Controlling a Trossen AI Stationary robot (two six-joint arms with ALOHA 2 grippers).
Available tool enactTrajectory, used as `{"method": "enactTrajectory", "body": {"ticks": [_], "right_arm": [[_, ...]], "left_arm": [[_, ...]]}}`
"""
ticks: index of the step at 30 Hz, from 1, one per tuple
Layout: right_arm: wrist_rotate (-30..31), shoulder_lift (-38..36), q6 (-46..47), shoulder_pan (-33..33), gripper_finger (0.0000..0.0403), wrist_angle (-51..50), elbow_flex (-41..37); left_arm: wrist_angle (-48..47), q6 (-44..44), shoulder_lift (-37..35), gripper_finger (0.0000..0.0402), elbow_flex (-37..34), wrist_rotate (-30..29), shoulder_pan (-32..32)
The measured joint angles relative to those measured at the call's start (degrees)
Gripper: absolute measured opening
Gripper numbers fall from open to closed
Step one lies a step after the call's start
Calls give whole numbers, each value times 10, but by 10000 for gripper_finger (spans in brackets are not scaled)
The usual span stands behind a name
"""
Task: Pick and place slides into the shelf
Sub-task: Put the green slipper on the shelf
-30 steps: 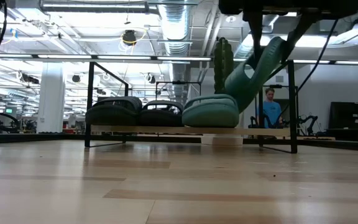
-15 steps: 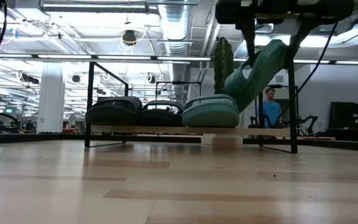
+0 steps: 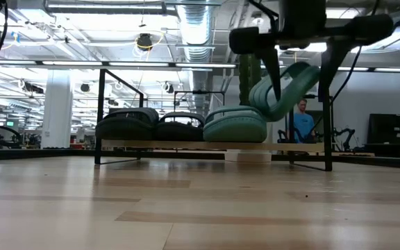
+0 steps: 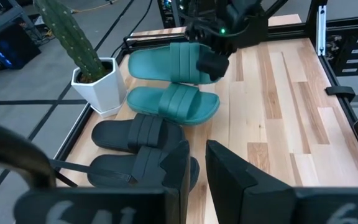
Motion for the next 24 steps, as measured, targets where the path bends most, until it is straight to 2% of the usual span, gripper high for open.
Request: {"method": "enactTrajectory", "body": {"ticks": [7, 18, 24], "right_arm": [[-9, 7, -9, -3, 250, 0, 1], [8, -25, -10, -13, 250, -15, 1], [4, -25, -66, -42, 250, 27, 1]], "left_arm": [[0, -1, 0, 43, 0, 8, 0], [0, -1, 0, 43, 0, 10, 0], [0, -1, 0, 43, 0, 10, 0]]}}
